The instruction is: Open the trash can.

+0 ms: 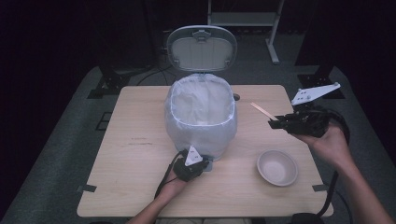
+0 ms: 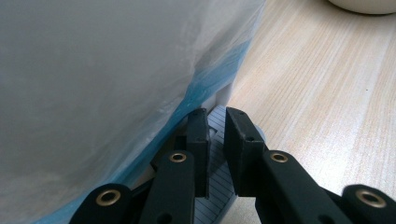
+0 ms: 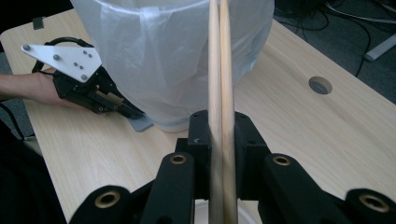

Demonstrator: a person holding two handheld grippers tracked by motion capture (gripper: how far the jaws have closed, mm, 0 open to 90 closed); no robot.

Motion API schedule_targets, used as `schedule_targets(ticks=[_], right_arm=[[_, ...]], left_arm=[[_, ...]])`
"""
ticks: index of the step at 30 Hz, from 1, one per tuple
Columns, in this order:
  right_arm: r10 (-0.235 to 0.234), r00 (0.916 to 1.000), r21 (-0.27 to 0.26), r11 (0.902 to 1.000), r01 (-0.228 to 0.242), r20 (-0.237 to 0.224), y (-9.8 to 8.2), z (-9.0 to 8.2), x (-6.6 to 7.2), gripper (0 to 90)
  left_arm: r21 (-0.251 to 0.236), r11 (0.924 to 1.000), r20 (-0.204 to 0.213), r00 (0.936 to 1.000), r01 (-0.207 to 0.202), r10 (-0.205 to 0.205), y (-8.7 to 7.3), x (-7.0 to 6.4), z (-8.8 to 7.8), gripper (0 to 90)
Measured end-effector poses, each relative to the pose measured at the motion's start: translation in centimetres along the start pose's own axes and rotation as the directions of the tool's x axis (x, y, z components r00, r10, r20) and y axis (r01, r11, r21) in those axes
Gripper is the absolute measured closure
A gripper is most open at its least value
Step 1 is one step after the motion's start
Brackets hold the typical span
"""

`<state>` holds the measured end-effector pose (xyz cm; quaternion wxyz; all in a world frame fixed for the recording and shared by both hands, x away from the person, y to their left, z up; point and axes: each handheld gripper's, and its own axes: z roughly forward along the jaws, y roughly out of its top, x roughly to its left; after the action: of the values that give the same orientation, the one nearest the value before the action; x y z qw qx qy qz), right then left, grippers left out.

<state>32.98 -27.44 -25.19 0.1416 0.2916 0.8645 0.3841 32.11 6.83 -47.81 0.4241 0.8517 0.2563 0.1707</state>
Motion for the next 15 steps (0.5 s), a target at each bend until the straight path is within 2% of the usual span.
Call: schedule_targets(ticks=[15], right_arm=[[-0.028, 0.9996, 0.004, 0.9996, 0.028, -0.009, 3.3, -0.4, 0.2, 79.1]], left_arm=[[-0.007, 0.9999, 0.001, 1.0000, 0.007, -0.007, -0.1, 0.0, 0.0, 80.3]])
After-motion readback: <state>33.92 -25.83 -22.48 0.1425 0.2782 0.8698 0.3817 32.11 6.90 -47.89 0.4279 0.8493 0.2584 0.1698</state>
